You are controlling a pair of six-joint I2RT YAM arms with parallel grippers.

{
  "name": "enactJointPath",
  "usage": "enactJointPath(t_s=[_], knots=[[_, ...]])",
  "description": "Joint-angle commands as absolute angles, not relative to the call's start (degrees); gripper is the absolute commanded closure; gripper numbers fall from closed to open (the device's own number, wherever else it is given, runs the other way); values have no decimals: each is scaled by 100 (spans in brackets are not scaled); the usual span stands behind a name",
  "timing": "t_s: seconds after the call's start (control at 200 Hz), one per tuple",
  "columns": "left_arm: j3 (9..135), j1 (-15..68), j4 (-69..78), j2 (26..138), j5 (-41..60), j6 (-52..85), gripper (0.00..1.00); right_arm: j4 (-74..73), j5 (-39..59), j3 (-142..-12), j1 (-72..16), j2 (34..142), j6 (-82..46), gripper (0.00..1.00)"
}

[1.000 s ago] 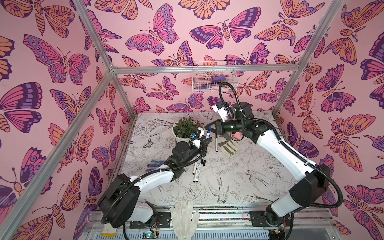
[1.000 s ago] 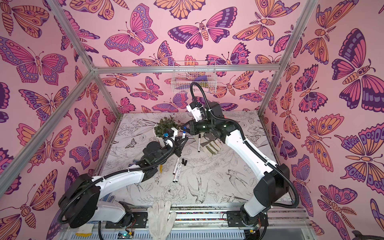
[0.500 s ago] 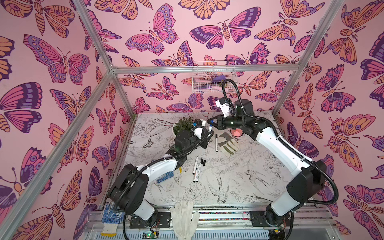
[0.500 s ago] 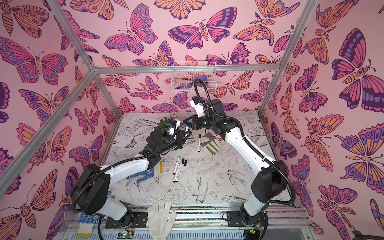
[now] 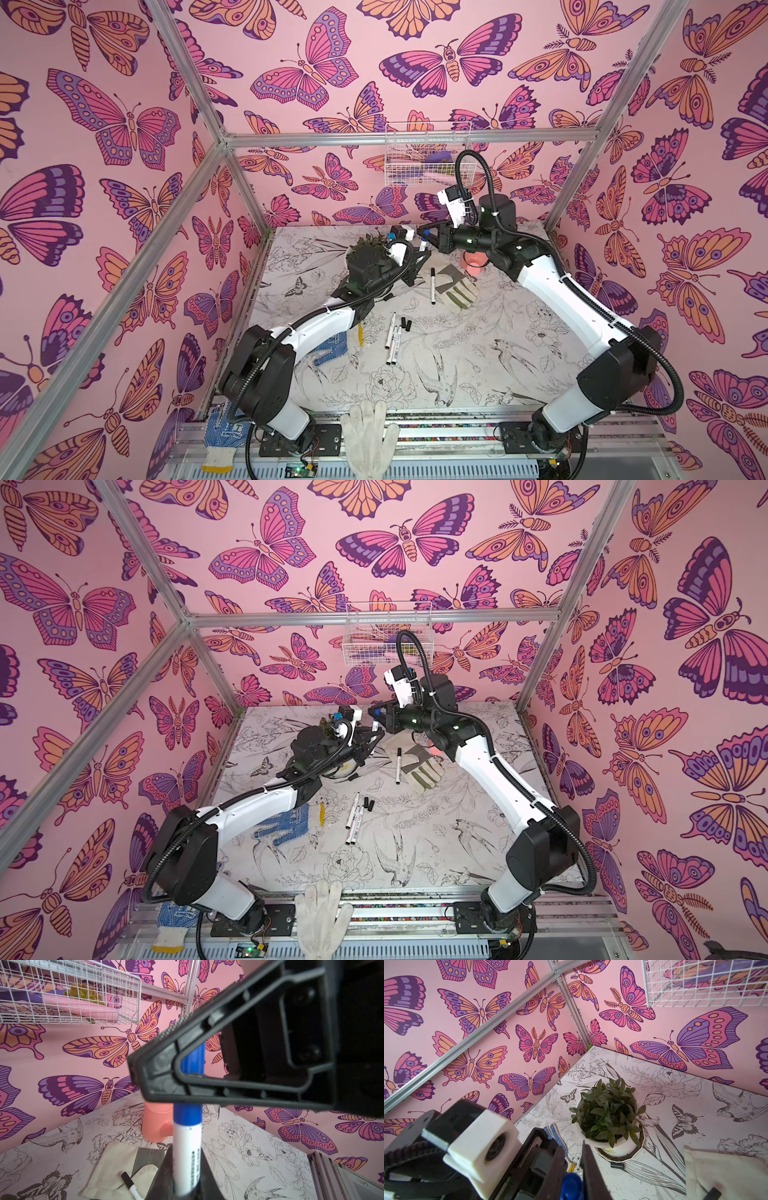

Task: Insert the pens into the pen caps

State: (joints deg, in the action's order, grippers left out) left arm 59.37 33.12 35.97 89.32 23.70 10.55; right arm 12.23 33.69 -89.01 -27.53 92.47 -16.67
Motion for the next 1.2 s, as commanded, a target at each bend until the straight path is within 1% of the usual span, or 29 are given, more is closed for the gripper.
enactJointPath(t_s=[0.0, 0.15, 0.336, 0.491, 0.771, 0.851, 0.941, 1.092, 1.197], knots=[[7181, 3234, 6838, 8358, 1997, 755, 100, 4607, 4627, -7822, -3207, 10020, -1521, 100], [7357, 3234, 6827, 8455, 1928, 576, 100, 4793, 4377, -7595, -3234, 10068, -1332, 100], [7996, 3226, 6866, 8773, 1956, 328, 100, 4588, 4606, -7428, -3234, 10020, -1477, 100], [8455, 3208, 7005, 9049, 1907, 477, 100, 4399, 4754, -7412, -3234, 10034, -1594, 100], [8528, 3197, 7167, 9186, 1587, 556, 100, 4458, 4836, -7418, -3234, 10056, -1530, 100], [8323, 3165, 7236, 9096, 1459, 635, 100, 4414, 4889, -7417, -3131, 9979, -1554, 100], [7816, 3121, 7333, 8888, 1279, 897, 100, 3996, 5071, -7321, -2759, 9760, -1923, 100], [6488, 3125, 7374, 8478, 1038, 1402, 100, 3230, 5400, -7131, -2014, 9372, -2646, 100], [5672, 3308, 7321, 8288, 1043, 1505, 100, 2847, 5717, -7049, -1898, 9271, -2966, 100]])
